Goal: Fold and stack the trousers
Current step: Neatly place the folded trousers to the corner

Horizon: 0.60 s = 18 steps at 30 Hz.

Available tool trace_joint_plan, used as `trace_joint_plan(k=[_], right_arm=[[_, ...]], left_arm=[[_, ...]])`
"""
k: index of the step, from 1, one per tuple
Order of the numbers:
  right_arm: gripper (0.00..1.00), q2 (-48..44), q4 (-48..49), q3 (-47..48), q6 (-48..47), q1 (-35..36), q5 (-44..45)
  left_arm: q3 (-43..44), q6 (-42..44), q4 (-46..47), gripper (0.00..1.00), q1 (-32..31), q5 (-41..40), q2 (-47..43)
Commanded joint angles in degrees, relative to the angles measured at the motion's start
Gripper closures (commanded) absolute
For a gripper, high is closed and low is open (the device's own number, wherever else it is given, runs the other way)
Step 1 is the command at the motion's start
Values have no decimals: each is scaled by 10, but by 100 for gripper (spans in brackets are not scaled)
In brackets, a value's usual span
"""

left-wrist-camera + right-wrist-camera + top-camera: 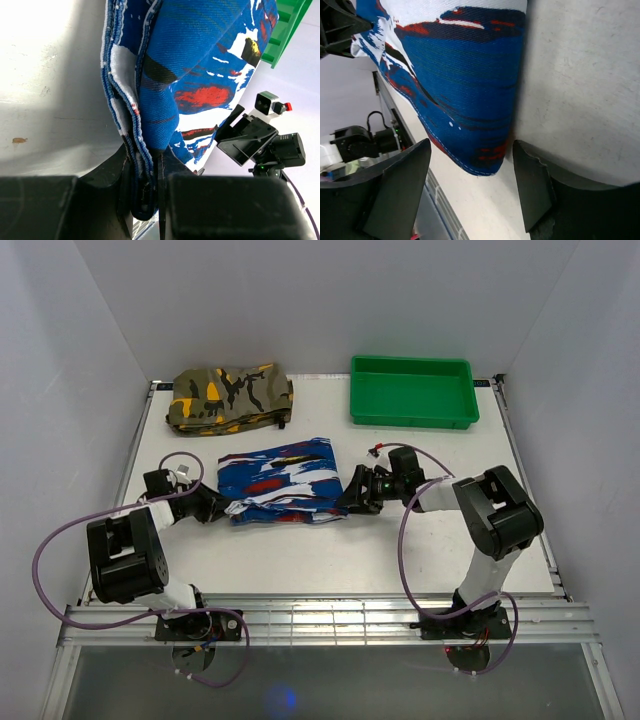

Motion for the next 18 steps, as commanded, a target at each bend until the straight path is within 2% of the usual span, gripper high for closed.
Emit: trace_joint_plan(k=[1, 4, 5, 6, 9, 12, 14, 18], right_arm=[[31, 17, 73, -11, 59, 4, -6], [41, 29, 78, 2, 56, 9, -2], [50, 32, 74, 12, 52, 12, -2], [69, 37, 70, 19, 49, 19, -4], [92, 29, 42, 48, 25, 31, -7], [92, -1, -10, 83, -27, 40, -5], [92, -17, -52, 105, -66, 41, 5], [92, -62, -136, 148, -158, 43, 32]], left_arm=[[9, 18, -8, 100, 4, -27, -7], [6, 18, -4, 100, 4, -37, -6], [6, 19, -5, 100, 4, -37, -4], [7, 25, -7, 100, 4, -37, -2], [30, 55, -31, 100, 5, -21, -2], [69, 155, -88, 100, 4, 16, -20], [92, 211, -111, 100, 4, 13, -39], [115, 264, -133, 100, 4, -18, -144]])
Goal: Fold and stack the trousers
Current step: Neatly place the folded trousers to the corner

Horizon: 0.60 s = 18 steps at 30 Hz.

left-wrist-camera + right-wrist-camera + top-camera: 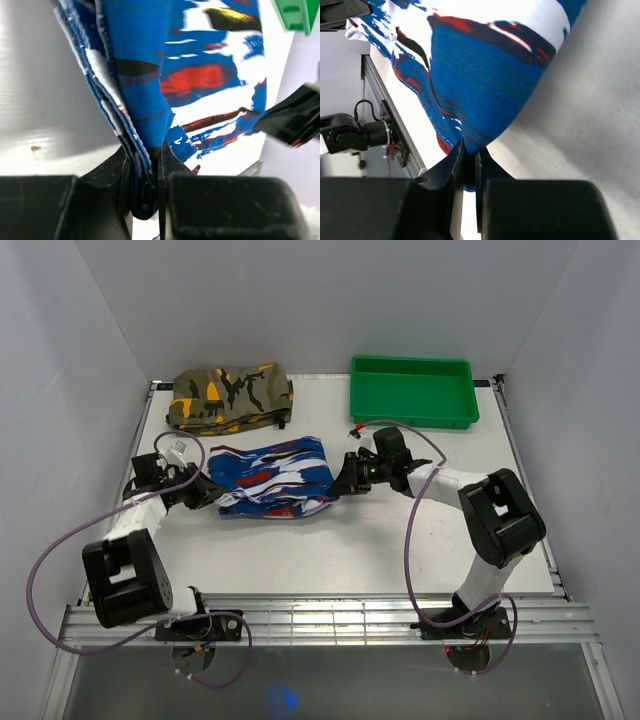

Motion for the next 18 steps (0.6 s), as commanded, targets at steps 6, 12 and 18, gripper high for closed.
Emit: trace_joint_plan(k=[6, 12, 18], right_arm=[[92, -89, -90, 133, -148, 32, 80], [92, -25, -84, 275, -179, 41, 111], [92, 115, -47, 471, -214, 41, 146]], left_arm=[[111, 154, -25, 100, 0, -43, -165], [175, 171, 61, 100, 0, -82, -148], [235, 145, 229, 100, 0, -130, -37]])
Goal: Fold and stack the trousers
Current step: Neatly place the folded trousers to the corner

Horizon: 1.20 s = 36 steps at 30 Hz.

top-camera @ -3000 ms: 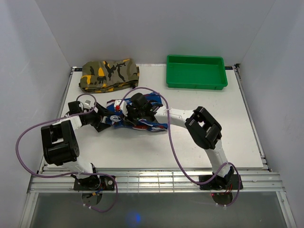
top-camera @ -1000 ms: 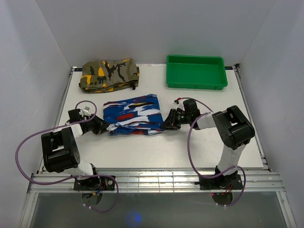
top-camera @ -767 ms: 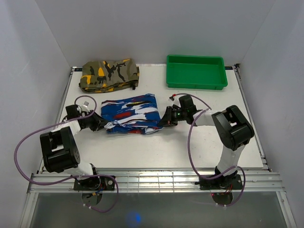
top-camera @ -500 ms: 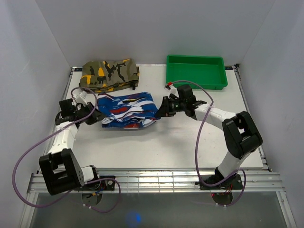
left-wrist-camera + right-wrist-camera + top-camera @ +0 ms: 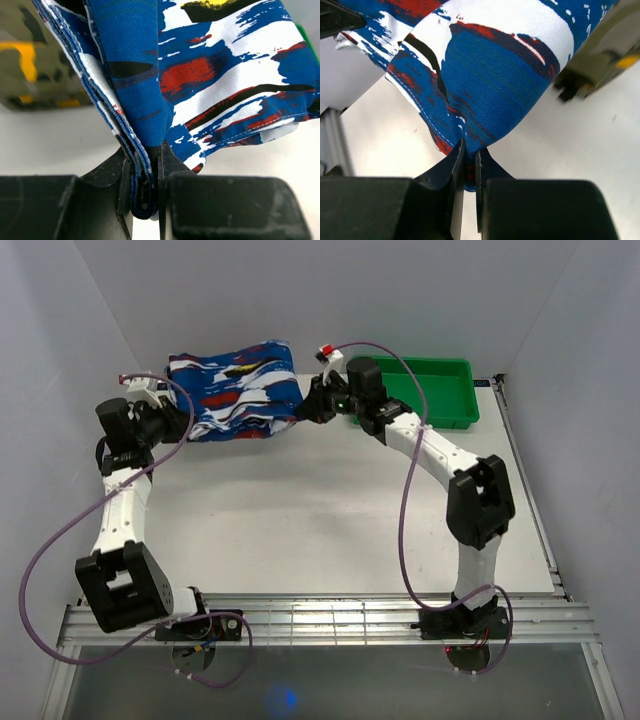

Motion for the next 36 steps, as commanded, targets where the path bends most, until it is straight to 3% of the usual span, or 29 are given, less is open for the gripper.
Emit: trace_joint_plan(k=[1, 11, 19, 23, 25, 26, 28, 29, 31, 32, 36], right_arm=[[92, 77, 67, 111, -37, -4, 37], [92, 353, 209, 343, -9, -2, 98], [92, 465, 308, 410, -32, 3, 159], [89, 493, 314, 419, -52, 6, 163], [72, 494, 312, 417, -51, 7, 170], [48, 489, 310, 415, -52, 7, 170], [24, 465, 306, 396, -52, 6, 176], [8, 453, 304, 388, -54, 6, 177], [0, 407, 288, 363, -68, 3, 176], [6, 387, 283, 351, -71, 2, 175], [10, 268, 242, 274, -106, -8, 163]], left_arm=[[41, 4, 183, 100, 5, -58, 56], [152, -78, 453, 100, 26, -99, 316], [278, -108, 500, 100, 40, -65, 531], [331, -101, 481, 99, 43, -63, 583], [353, -101, 469, 82, 43, -64, 594], [361, -101, 447, 57, 44, -64, 597], [377, -99, 424, 35, 45, -77, 595], [378, -98, 408, 3, 46, -79, 588], [386, -97, 391, 2, 50, -81, 576], [397, -97, 371, 2, 54, -80, 571], [443, -97, 294, 2, 69, -80, 517]])
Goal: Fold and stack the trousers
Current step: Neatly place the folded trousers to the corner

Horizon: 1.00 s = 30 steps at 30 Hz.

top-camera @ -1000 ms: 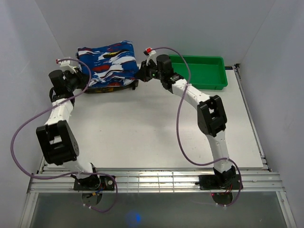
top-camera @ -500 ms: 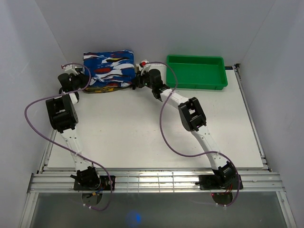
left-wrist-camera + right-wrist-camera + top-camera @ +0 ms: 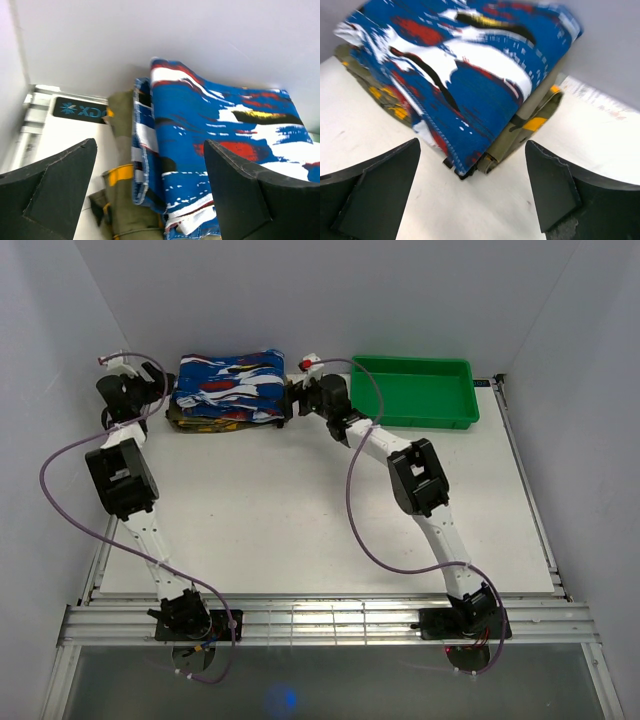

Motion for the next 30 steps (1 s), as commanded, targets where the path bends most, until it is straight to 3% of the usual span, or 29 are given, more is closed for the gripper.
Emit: trace_joint_plan(k=[1, 6, 8, 10, 11, 15, 20, 23, 24, 30], right_arm=[[10, -190, -9, -54, -48, -12, -7], [10, -346, -132, -145, -110, -25, -23], [10, -423, -195, -197, -126, -35, -28], [10, -525, -208, -265, -131, -46, -46], [10, -561, -213, -336, -131, -49, -53], [10, -713, -259, -484, -130, -63, -51], [10, -866, -311, -634, -120, -133, -46], [10, -939, -297, -733, -98, -193, -71], [10, -957, -286, -757, -77, -210, -87], [10, -1064, -306, -862, -56, -290, -106]], left_arm=[[55, 9, -88, 2, 15, -12, -94], [131, 82, -331, 2, 22, 23, -163], [127, 115, -422, 2, 22, 41, -213], [81, 126, -453, 2, 22, 60, -257], [66, 123, -479, 2, 22, 74, -298], [-20, 104, -524, 2, 14, 179, -387], [-197, 167, -576, 2, -57, 157, -489], [-270, 198, -596, 2, -103, 161, -531], [-305, 207, -599, 2, -127, 124, -540], [-367, 221, -611, 2, -164, 69, -548]])
